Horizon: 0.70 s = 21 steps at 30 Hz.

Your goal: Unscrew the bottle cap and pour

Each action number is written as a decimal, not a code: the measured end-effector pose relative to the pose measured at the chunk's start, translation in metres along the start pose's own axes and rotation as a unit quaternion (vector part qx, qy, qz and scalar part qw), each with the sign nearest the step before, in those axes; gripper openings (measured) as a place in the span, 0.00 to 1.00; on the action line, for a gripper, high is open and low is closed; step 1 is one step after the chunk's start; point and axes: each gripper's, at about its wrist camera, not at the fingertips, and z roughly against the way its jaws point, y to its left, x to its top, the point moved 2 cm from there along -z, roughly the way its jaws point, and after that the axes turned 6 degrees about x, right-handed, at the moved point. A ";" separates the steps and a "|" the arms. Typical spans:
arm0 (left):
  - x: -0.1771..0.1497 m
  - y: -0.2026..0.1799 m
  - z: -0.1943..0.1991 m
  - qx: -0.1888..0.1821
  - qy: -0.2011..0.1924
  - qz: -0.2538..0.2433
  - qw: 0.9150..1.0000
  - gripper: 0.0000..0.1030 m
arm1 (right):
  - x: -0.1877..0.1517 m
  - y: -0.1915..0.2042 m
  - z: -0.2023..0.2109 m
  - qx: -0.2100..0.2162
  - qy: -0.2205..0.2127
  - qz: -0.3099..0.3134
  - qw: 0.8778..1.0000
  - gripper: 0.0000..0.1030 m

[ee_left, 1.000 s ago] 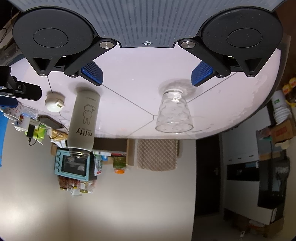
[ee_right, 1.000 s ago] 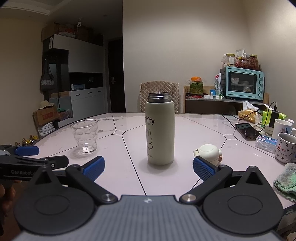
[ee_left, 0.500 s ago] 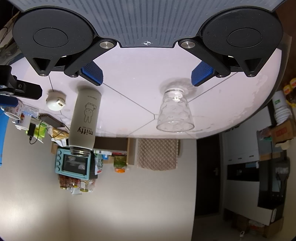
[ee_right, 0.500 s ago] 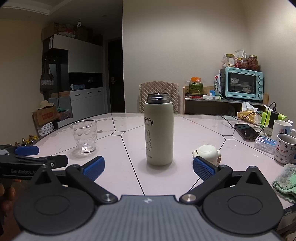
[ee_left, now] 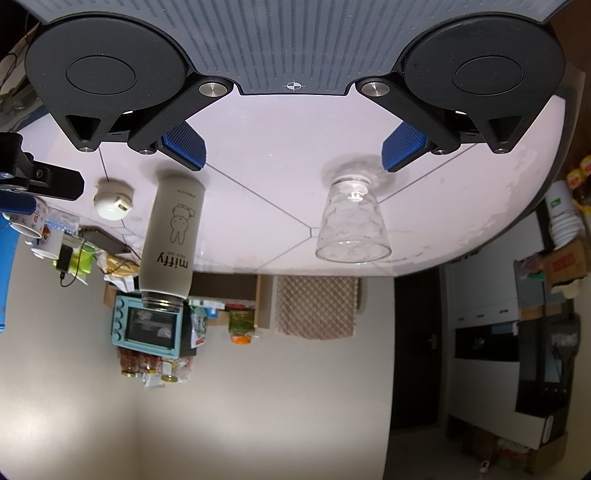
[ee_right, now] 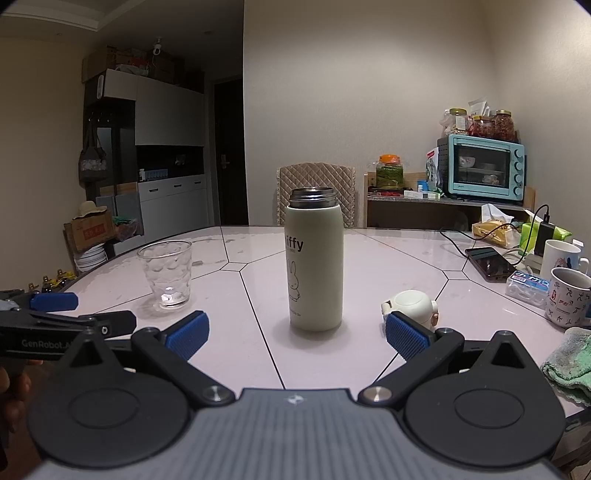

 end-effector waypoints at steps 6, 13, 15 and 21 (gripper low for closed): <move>0.000 0.001 -0.001 0.000 -0.001 0.000 1.000 1.00 | 0.001 0.001 -0.001 0.000 -0.001 0.001 1.000 1.00; 0.001 0.000 -0.004 0.004 0.000 -0.001 1.000 1.00 | 0.003 -0.003 -0.005 0.000 -0.003 -0.001 1.000 1.00; 0.001 0.000 -0.005 0.005 0.001 -0.002 1.000 1.00 | 0.004 -0.003 -0.007 0.000 -0.004 -0.002 1.000 1.00; 0.003 0.001 -0.008 0.005 0.002 -0.002 1.000 1.00 | 0.007 -0.001 -0.013 0.002 -0.005 0.001 1.000 1.00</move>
